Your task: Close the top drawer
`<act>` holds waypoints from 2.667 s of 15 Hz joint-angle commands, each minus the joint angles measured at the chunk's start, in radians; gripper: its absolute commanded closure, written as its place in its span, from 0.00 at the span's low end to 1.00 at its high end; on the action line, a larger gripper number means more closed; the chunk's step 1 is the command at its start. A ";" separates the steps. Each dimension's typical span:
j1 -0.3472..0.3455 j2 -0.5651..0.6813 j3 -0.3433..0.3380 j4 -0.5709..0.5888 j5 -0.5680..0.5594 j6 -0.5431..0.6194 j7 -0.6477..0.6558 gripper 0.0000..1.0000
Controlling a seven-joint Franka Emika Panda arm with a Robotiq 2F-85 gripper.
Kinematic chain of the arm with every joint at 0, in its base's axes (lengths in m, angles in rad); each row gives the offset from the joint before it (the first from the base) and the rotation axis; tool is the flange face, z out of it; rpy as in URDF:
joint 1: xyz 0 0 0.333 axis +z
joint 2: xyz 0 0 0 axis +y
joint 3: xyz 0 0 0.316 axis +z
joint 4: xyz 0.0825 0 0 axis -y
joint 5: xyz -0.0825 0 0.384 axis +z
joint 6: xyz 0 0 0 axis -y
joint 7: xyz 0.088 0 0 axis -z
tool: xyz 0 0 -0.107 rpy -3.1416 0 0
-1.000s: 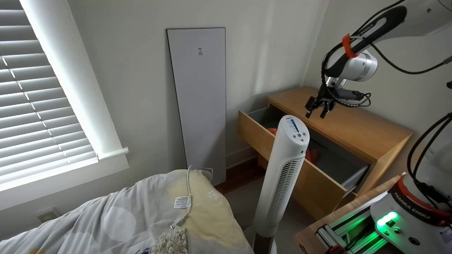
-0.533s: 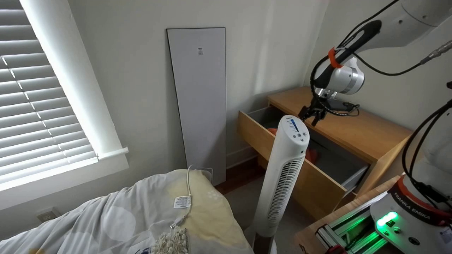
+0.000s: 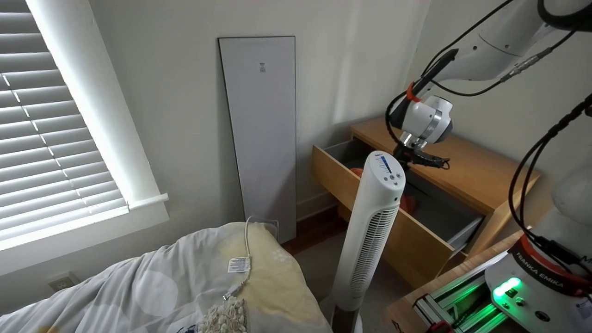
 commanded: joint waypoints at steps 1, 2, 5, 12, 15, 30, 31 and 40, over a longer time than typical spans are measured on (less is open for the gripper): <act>-0.055 0.100 0.052 0.058 0.124 0.035 -0.150 0.96; -0.064 0.120 0.061 0.065 0.153 0.050 -0.184 1.00; -0.085 0.174 0.088 0.084 0.225 0.089 -0.263 1.00; -0.103 0.259 0.111 0.116 0.260 0.097 -0.363 1.00; -0.088 0.280 0.101 0.126 0.241 0.144 -0.396 1.00; -0.003 0.293 -0.031 0.115 0.031 0.341 -0.501 1.00; -0.008 0.299 -0.037 0.125 0.034 0.363 -0.505 1.00; -0.015 0.365 -0.136 0.189 0.064 0.566 -0.469 1.00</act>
